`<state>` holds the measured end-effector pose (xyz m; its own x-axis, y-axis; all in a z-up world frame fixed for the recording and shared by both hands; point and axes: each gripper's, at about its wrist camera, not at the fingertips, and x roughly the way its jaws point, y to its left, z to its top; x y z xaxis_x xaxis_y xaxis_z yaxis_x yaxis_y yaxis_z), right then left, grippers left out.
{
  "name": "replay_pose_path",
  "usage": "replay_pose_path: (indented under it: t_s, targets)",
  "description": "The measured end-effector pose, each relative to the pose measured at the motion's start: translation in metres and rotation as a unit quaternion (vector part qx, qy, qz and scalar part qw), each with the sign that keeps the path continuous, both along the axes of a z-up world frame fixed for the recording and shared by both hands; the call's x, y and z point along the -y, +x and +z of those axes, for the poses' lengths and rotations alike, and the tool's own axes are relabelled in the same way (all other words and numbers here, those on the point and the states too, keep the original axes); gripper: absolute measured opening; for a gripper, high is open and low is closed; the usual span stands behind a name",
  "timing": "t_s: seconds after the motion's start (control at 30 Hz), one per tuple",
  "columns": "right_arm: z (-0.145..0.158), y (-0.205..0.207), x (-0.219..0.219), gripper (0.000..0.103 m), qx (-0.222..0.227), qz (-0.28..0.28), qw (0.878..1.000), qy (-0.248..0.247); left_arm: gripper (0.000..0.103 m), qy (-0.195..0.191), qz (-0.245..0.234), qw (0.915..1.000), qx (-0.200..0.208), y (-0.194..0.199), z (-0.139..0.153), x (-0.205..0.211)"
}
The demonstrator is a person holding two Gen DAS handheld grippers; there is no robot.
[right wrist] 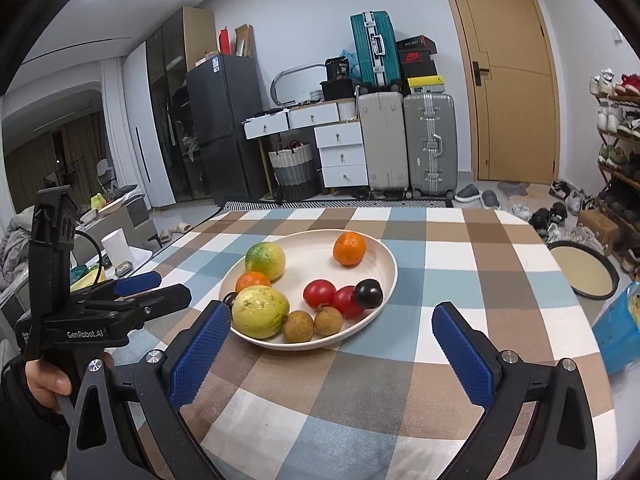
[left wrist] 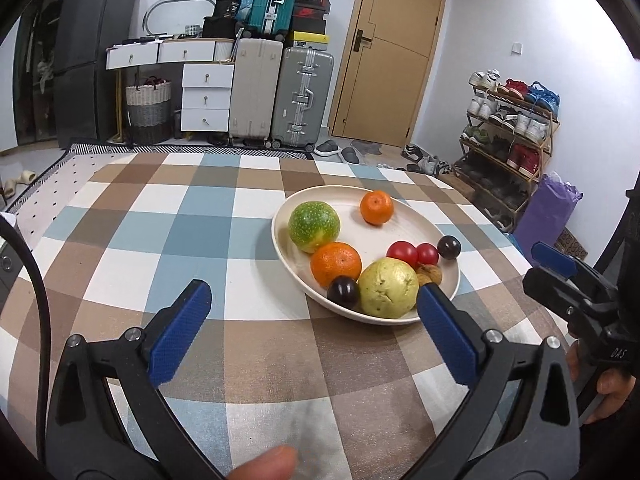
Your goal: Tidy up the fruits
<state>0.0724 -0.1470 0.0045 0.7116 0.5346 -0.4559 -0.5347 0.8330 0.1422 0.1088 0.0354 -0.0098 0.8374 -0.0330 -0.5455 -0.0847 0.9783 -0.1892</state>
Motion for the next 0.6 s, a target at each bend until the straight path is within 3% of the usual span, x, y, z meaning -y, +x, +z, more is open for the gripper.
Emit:
replay_pose_path:
  t_s: [0.6]
  targets:
    - [0.0020,-0.0019,0.0013,0.103,0.002,-0.007,1.000,-0.001,0.103,0.010,-0.012,0.9999,0.005,0.0024,0.0007,0.0083]
